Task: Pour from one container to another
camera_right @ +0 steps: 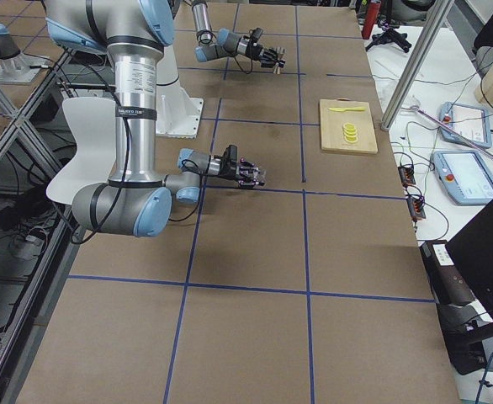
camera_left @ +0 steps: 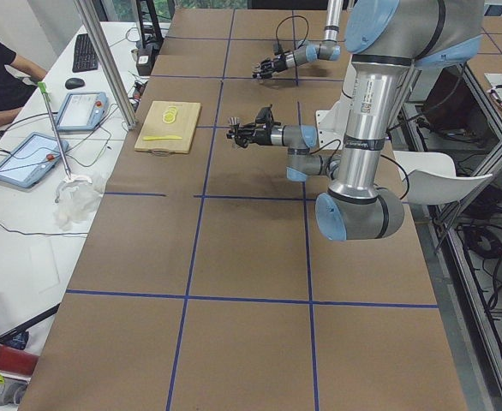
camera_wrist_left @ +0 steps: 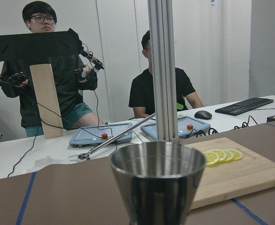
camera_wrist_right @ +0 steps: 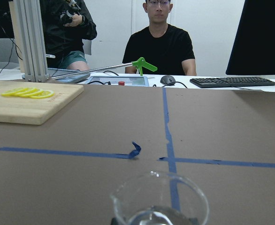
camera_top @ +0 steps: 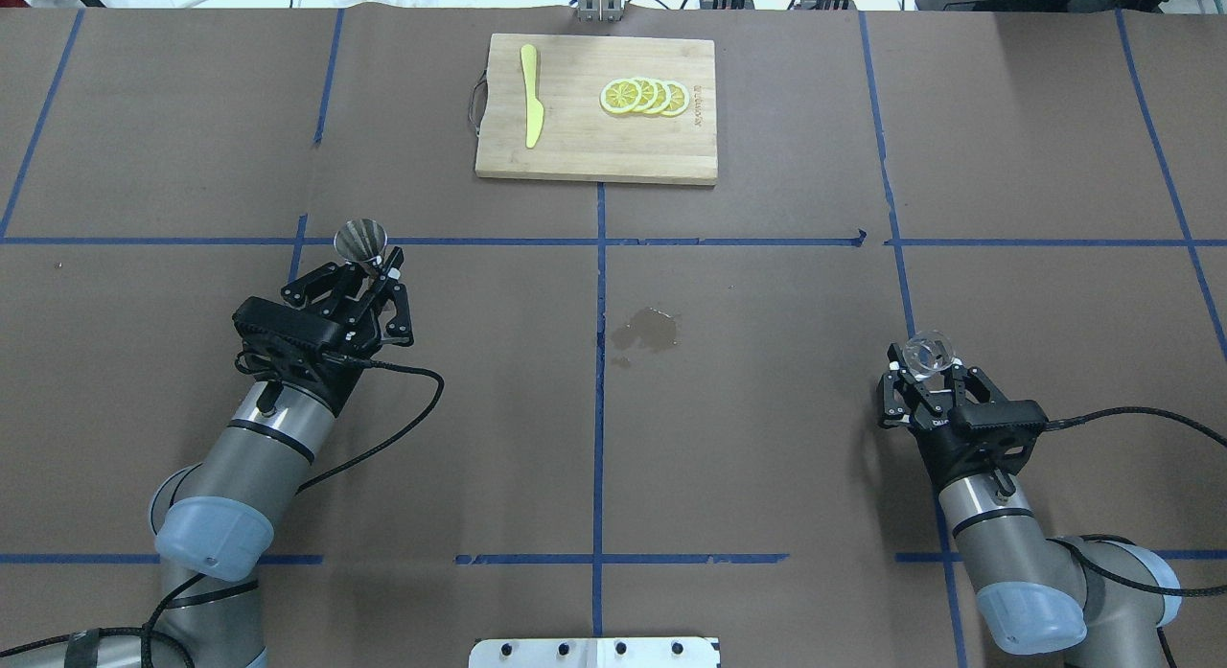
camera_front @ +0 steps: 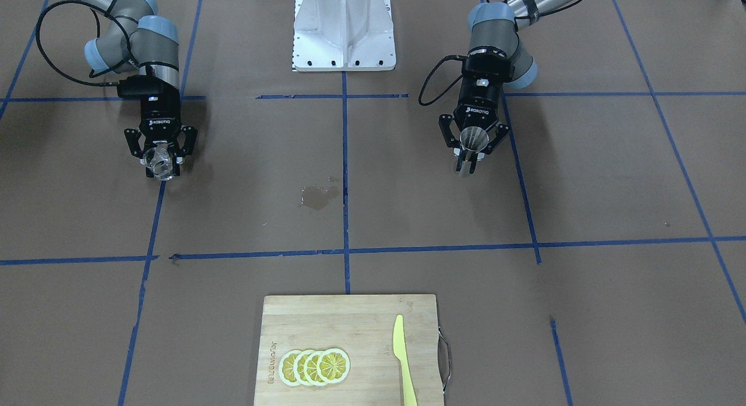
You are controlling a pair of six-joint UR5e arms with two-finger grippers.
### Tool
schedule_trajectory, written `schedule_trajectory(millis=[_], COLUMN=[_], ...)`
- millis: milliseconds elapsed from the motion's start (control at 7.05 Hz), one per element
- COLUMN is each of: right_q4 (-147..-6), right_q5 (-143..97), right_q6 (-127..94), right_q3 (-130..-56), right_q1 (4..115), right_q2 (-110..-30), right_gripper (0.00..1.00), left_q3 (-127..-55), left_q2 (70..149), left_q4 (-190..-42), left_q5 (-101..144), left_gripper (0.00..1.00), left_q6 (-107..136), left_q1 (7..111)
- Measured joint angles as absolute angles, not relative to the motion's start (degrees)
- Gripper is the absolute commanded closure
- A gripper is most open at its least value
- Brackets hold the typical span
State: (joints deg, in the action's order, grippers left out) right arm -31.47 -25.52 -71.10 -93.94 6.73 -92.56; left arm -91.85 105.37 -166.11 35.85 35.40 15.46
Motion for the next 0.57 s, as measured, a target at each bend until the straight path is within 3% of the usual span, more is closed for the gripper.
schedule_trajectory(millis=[567], right_q4=[-31.54], right_q5=[-25.46], right_q6=[-61.68], right_q3=[-99.53], right_q1=[6.59], right_q2=[-88.68], right_gripper=[1.0], left_q3=[-89.09], left_q2=[109.13], left_q4=[-166.29], left_q5=[42.02], left_gripper=[1.0], left_q6=[35.1], left_q1=[15.94])
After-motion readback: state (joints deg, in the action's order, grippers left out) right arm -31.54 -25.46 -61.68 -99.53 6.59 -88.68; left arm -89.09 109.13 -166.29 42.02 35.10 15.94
